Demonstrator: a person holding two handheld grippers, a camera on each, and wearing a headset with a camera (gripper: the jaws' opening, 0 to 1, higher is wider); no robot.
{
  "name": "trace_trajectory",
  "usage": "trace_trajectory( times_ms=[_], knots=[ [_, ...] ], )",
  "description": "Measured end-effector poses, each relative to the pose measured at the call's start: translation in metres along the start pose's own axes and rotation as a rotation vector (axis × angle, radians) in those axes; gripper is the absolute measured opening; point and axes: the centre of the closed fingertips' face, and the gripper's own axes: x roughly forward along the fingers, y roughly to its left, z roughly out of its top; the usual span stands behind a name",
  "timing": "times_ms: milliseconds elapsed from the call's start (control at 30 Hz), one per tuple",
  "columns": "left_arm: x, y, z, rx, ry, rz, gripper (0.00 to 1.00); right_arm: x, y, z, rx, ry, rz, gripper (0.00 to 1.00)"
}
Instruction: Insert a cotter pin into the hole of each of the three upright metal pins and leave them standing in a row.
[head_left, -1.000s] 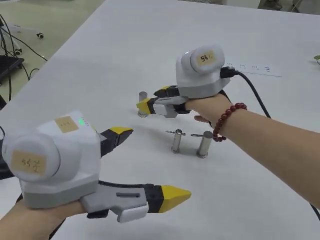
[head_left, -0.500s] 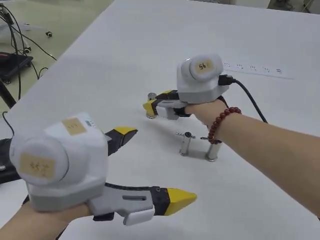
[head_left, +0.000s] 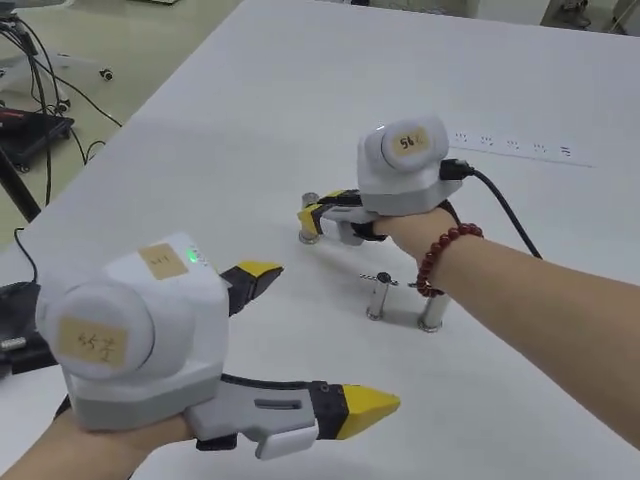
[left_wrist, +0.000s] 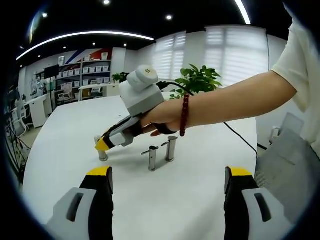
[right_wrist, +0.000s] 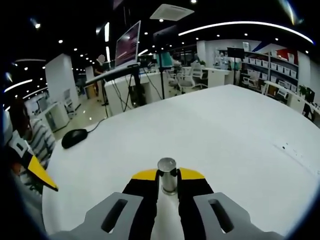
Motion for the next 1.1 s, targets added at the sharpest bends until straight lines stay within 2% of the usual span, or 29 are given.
trace_trajectory(
  times_ms=[333, 467, 733, 967, 1100],
  knots=[
    [-0.001, 0.001, 0.002, 0.003, -0.004, 0.009, 0.92, -0.003, 0.004, 0.001, -0.047, 0.02, 0.005, 0.13],
    [-0.001, 0.002, 0.003, 0.005, -0.007, 0.012, 0.92, -0.006, 0.009, -0.001, -0.054, 0.032, 0.024, 0.13],
    [-0.003, 0.003, 0.004, 0.013, -0.001, 0.019, 0.93, -0.015, 0.025, 0.007, -0.086, 0.029, 0.081, 0.13],
    [-0.011, 0.009, 0.01, -0.017, -0.023, 0.029, 0.93, -0.02, 0.038, 0.003, -0.124, 0.048, 0.13, 0.13],
    [-0.014, 0.01, 0.009, -0.007, -0.01, 0.04, 0.93, -0.029, 0.051, 0.004, -0.145, 0.047, 0.156, 0.13]
  ],
)
